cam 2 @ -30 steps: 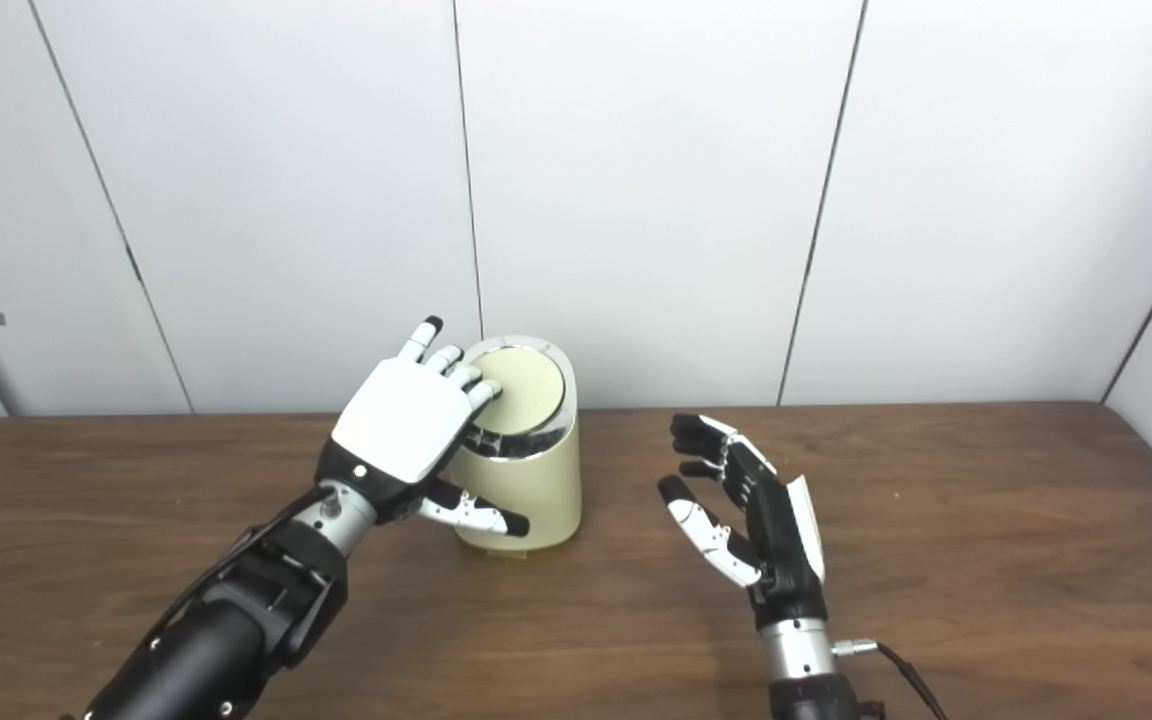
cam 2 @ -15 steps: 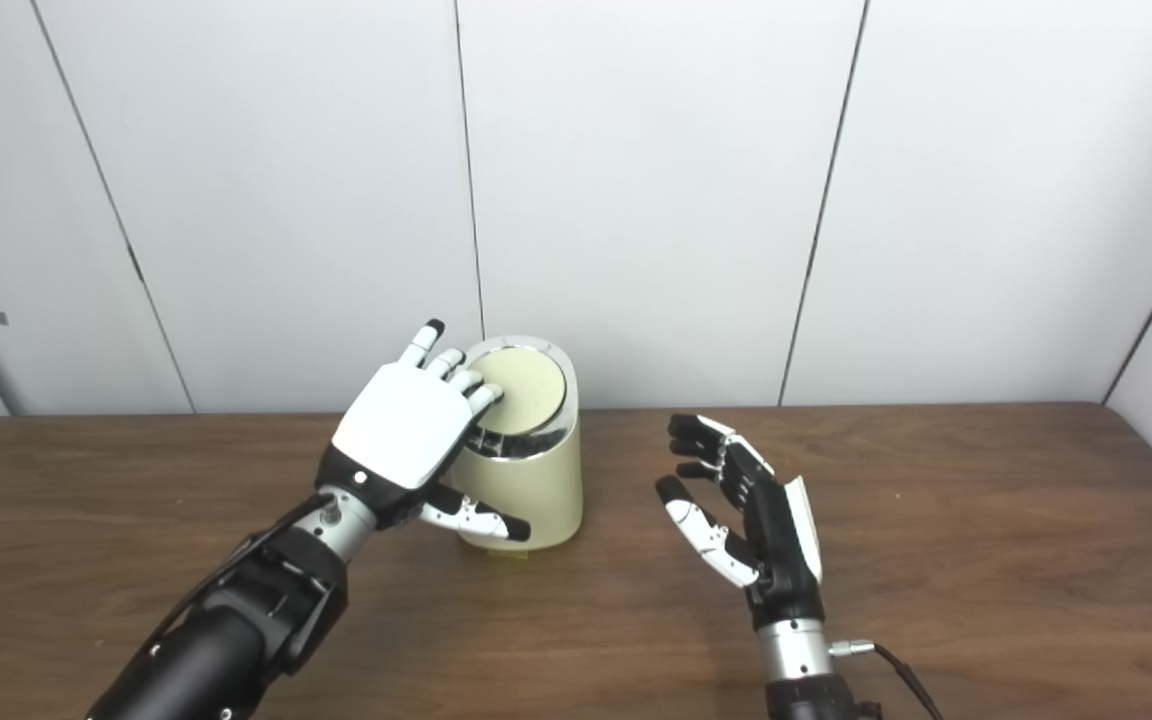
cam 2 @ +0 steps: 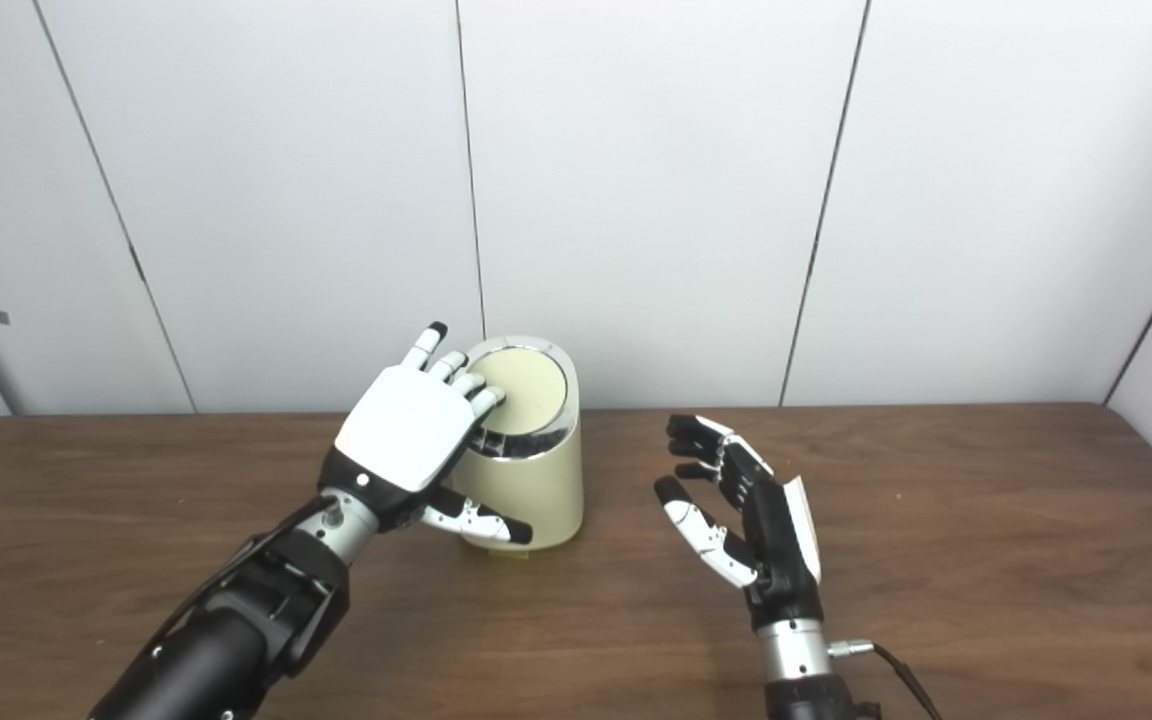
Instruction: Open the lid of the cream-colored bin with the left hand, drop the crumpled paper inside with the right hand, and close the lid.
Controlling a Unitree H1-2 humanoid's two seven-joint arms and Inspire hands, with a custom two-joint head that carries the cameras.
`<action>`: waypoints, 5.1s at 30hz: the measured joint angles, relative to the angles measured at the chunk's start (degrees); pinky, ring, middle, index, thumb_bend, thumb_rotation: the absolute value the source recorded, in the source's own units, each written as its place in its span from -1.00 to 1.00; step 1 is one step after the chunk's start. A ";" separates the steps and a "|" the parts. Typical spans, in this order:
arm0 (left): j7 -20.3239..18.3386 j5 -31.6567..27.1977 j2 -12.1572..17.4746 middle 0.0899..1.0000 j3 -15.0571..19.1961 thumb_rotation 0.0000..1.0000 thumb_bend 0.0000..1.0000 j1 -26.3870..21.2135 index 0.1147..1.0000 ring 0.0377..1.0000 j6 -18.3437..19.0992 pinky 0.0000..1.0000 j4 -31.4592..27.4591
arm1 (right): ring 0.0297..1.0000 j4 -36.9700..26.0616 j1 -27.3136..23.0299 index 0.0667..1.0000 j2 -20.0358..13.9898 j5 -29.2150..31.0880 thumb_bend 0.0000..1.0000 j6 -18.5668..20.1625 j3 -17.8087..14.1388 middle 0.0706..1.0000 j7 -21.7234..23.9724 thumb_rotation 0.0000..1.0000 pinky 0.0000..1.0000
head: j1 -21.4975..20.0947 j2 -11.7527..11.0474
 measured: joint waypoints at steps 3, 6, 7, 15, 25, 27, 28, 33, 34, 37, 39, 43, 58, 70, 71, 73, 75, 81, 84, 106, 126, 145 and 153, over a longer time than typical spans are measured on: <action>0.16 0.01 0.02 0.55 -0.06 0.73 0.81 0.08 0.47 0.72 0.00 1.00 0.00 | 0.47 0.00 0.00 0.44 0.01 -0.02 -0.40 0.00 0.00 0.47 0.00 0.00 0.31 | -0.09 0.00; 0.17 0.04 0.03 0.55 -0.15 0.72 0.80 0.16 0.48 0.73 0.00 1.00 -0.04 | 0.46 0.01 -0.01 0.43 0.00 -0.03 -0.40 0.00 0.01 0.47 0.00 0.01 0.30 | -0.09 0.00; 0.17 0.04 0.03 0.55 -0.16 0.71 0.80 0.21 0.48 0.73 0.00 1.00 -0.09 | 0.45 0.01 -0.01 0.43 0.00 -0.04 -0.39 0.00 0.01 0.47 0.00 0.03 0.29 | -0.09 0.00; 0.14 0.16 0.03 0.56 -0.42 0.74 0.80 0.77 0.49 0.73 0.00 1.00 -0.81 | 0.46 0.02 -0.01 0.43 0.02 -0.03 -0.41 0.00 0.01 0.47 0.00 0.00 0.30 | -0.09 0.17; 2.32 1.05 1.61 0.52 -3.12 0.74 0.80 -0.11 0.43 0.74 -2.19 1.00 0.11 | 0.45 0.00 0.05 0.43 0.02 -0.55 -0.40 0.00 -0.02 0.46 -0.40 -0.02 0.29 | -0.35 0.44; 2.43 0.30 1.69 0.52 -3.66 0.68 0.82 -0.89 0.44 0.78 -2.63 1.00 0.77 | 0.44 -0.05 0.12 0.43 0.02 -0.54 -0.42 -0.01 0.00 0.46 -0.41 -0.04 0.28 | -0.35 0.53; 2.43 -0.46 1.66 0.53 -3.77 0.66 0.82 -1.21 0.45 0.80 -3.12 1.00 1.41 | 0.44 -0.07 0.15 0.43 0.04 -0.55 -0.42 -0.01 0.01 0.46 -0.41 -0.04 0.28 | -0.35 0.53; 2.45 -3.80 1.68 0.52 -4.18 0.69 0.87 -2.13 0.45 0.85 -4.27 1.00 2.67 | 0.43 -0.02 0.16 0.43 0.23 -0.67 -0.41 -0.01 0.09 0.46 -0.42 0.01 0.28 | -0.53 0.53; 2.45 -4.62 1.70 0.52 -4.38 0.69 0.87 -2.54 0.44 0.85 -4.35 1.00 3.05 | 0.43 0.01 0.16 0.43 0.23 -0.66 -0.41 -0.01 0.10 0.46 -0.42 0.02 0.28 | -0.53 0.44; 2.45 -6.41 1.70 0.50 -4.65 0.70 0.90 -3.34 0.42 0.84 -4.63 1.00 4.08 | 0.45 0.01 0.18 0.43 0.29 -0.67 -0.42 0.00 0.10 0.47 -0.42 0.00 0.30 | -0.44 0.53; 2.56 -7.73 1.69 0.50 -4.60 0.71 0.94 -3.49 0.41 0.84 -4.63 1.00 4.38 | 0.46 -0.01 0.21 0.43 0.39 -0.62 -0.40 0.03 0.10 0.47 -0.41 0.00 0.30 | -0.53 0.53; 3.67 -9.92 1.69 0.49 -4.61 0.70 0.97 -3.88 0.38 0.81 -4.73 1.00 5.61 | 0.46 -0.06 0.24 0.44 0.47 -0.60 -0.37 0.13 0.09 0.48 -0.39 0.02 0.29 | -0.53 0.53; 3.98 -13.69 2.38 0.55 -4.67 0.81 1.00 -5.25 0.45 0.89 -4.68 1.00 5.72 | 0.45 -0.35 0.24 0.43 0.57 -0.34 -0.38 0.91 0.06 0.46 -0.26 -0.01 0.28 | -0.61 0.70; 4.00 -13.96 2.48 0.47 -5.56 0.80 1.00 -5.60 0.47 0.87 -4.56 1.00 6.26 | 0.47 -0.43 0.28 0.44 0.56 -0.35 -0.38 1.90 0.06 0.48 -0.20 -0.01 0.29 | -0.88 0.53; 4.03 -13.96 2.47 0.46 -5.70 0.76 1.00 -5.74 0.46 0.87 -4.56 1.00 6.45 | 0.46 -0.43 0.29 0.44 0.55 -0.36 -0.40 1.90 0.07 0.48 -0.20 -0.02 0.29 | -0.88 0.53; 4.07 -13.96 2.42 0.47 -6.06 0.71 1.00 -6.29 0.46 0.87 -4.56 1.00 7.06 | 0.46 -0.41 0.30 0.44 0.54 -0.36 -0.41 1.89 0.07 0.48 -0.20 -0.03 0.29 | -0.88 0.53; 4.24 -14.01 2.33 0.43 -6.37 0.67 1.00 -6.97 0.45 0.86 -4.63 1.00 7.99 | 0.45 -0.35 0.29 0.44 0.54 -0.35 -0.41 1.88 0.08 0.48 -0.19 -0.03 0.28 | -0.88 0.53; 4.37 -14.07 2.15 0.49 -6.68 0.65 0.94 -7.50 0.45 0.89 -4.65 1.00 8.36 | 0.45 -0.31 0.28 0.44 0.55 -0.30 -0.42 1.88 0.08 0.48 -0.02 0.00 0.27 | -0.62 0.53; 4.37 -14.11 2.19 0.51 -6.67 0.78 0.89 -7.47 0.45 0.89 -4.65 1.00 8.34 | 0.44 -0.31 0.28 0.44 0.54 -0.32 -0.42 1.87 0.08 0.47 -0.02 0.01 0.26 | -0.62 0.53; 4.34 -16.67 2.67 0.43 -6.77 0.74 0.99 -8.22 0.40 0.85 -4.69 1.00 8.32 | 0.45 -0.28 0.20 0.44 0.59 -0.31 -0.42 1.86 0.24 0.47 -0.03 -0.01 0.27 | -0.53 0.09; 4.09 -25.40 -2.45 0.67 2.86 0.48 0.63 -3.39 0.65 0.92 -2.06 1.00 8.84 | 0.43 1.10 -0.64 0.43 0.91 -0.65 -0.36 0.07 0.99 0.46 -1.23 0.10 0.26 | -0.53 -0.18; 9.62 -24.56 -4.16 0.53 4.46 0.60 0.70 -3.44 0.50 0.75 -2.90 1.00 11.88 | 0.45 1.94 -1.37 0.44 1.00 -0.52 -0.33 0.04 1.97 0.46 -2.53 0.08 0.27 | -0.70 -0.53; 23.96 -25.87 -6.54 0.68 8.94 0.50 0.37 -2.59 0.71 0.74 -8.20 1.00 14.10 | 0.43 2.15 -1.79 0.42 1.26 -0.28 -0.35 0.01 2.36 0.44 -2.63 0.06 0.25 | -0.62 -0.62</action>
